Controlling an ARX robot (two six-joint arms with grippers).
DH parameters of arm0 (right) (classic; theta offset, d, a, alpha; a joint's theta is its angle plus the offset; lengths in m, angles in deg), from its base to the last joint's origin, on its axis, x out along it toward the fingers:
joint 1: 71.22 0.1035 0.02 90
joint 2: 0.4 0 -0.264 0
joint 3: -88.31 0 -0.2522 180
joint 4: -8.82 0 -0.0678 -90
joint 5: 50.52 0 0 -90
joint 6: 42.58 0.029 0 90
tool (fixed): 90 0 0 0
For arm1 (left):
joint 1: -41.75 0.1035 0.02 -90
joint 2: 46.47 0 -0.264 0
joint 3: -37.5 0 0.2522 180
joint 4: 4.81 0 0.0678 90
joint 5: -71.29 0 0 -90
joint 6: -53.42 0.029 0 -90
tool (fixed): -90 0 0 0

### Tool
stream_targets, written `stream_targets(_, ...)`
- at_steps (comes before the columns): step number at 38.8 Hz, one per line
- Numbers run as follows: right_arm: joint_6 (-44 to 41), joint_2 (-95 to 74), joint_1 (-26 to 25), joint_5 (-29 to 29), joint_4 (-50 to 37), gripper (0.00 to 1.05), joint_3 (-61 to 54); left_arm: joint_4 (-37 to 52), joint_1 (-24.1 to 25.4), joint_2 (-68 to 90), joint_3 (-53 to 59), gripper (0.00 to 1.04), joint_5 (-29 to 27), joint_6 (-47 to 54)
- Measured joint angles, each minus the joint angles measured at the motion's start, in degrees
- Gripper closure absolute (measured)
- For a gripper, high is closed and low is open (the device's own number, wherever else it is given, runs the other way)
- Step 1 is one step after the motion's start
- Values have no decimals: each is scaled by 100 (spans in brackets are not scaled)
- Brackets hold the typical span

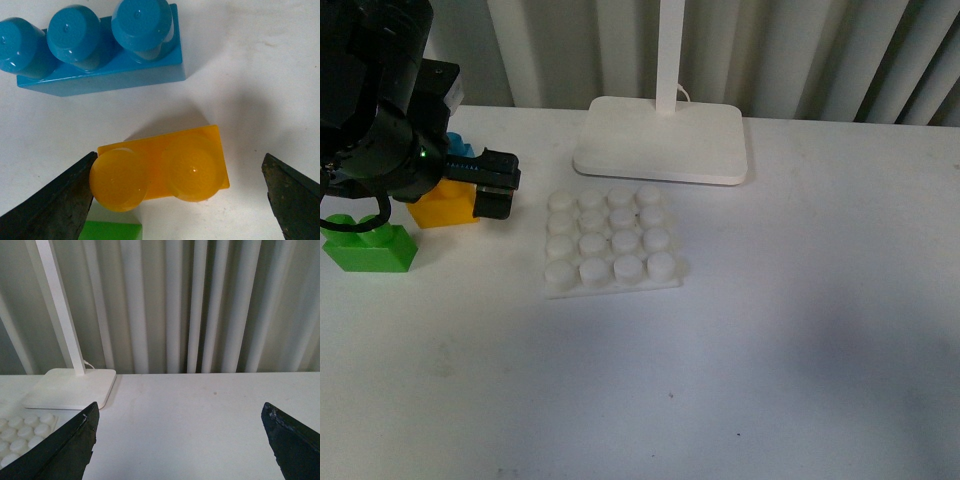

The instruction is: Insert yellow block into base center

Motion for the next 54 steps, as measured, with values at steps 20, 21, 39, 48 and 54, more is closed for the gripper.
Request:
stream_targets(20,0,0,0,0,0,9,0,0,-2,118,-96,23,-79,-94)
stream_targets(21,0,0,0,0,0,9,0,0,-2,118,-96,27,-85,-94)
stream_targets(39,-2,0,0,0,0,9,0,-160,-334,-350,-11,39,-374,-463)
stream_targets(48,0,0,0,0,0,9,0,-686,-1027,-850,13,39,-754,-1434)
stream_targets(54,0,0,0,0,0,9,0,-942,-1550,-859,31,39,-927,-2138)
